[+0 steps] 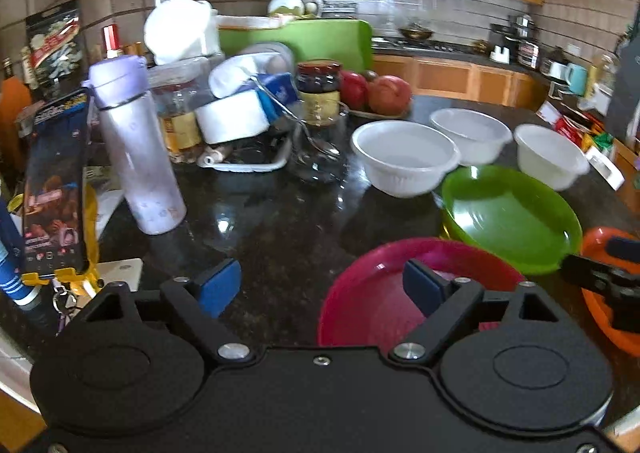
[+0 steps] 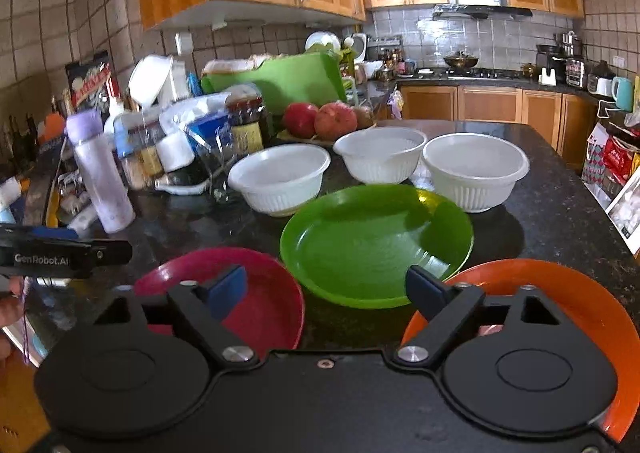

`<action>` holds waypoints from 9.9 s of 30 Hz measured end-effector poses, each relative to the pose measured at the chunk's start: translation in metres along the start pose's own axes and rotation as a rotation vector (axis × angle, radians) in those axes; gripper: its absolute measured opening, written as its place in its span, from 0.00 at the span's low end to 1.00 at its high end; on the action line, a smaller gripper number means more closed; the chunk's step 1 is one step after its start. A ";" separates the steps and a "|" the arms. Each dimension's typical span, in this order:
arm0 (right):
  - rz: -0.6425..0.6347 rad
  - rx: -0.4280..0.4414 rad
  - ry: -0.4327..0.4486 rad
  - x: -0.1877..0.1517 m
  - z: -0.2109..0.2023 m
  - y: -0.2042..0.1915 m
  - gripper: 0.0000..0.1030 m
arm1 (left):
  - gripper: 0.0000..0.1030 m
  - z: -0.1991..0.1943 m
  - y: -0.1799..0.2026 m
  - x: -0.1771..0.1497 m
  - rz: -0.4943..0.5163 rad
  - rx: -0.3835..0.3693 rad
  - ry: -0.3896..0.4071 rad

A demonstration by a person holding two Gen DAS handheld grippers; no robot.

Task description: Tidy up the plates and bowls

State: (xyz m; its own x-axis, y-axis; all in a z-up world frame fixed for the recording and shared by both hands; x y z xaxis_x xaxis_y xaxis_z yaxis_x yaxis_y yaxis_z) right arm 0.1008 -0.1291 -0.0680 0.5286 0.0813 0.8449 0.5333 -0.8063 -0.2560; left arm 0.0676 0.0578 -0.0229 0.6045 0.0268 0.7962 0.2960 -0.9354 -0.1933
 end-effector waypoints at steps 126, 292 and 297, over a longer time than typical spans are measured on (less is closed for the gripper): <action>0.075 -0.165 -0.073 -0.003 0.065 -0.078 0.19 | 0.27 0.043 -0.077 -0.014 0.113 -0.075 -0.136; 0.074 -0.140 -0.040 -0.010 0.044 -0.071 0.14 | 0.17 0.047 -0.064 -0.001 0.075 -0.131 -0.123; 0.076 -0.153 -0.030 -0.008 0.043 -0.072 0.15 | 0.24 0.042 -0.064 0.000 0.086 -0.120 -0.084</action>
State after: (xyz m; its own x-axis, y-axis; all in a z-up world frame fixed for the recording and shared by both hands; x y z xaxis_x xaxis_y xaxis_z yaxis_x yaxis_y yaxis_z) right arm 0.0869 -0.0469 -0.0765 0.5843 0.0326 0.8109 0.3855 -0.8904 -0.2420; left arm 0.0798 0.1323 -0.0352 0.6849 -0.0302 0.7280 0.1532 -0.9708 -0.1844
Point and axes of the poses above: each gripper's, at about its wrist camera, not at the fingertips, and z roughly the way its jaws point, y to its right, x to its top, the point moved 1 cm from there along z, roughly the way its jaws point, and after that the axes turned 15 degrees about x, right-handed, at the moved point
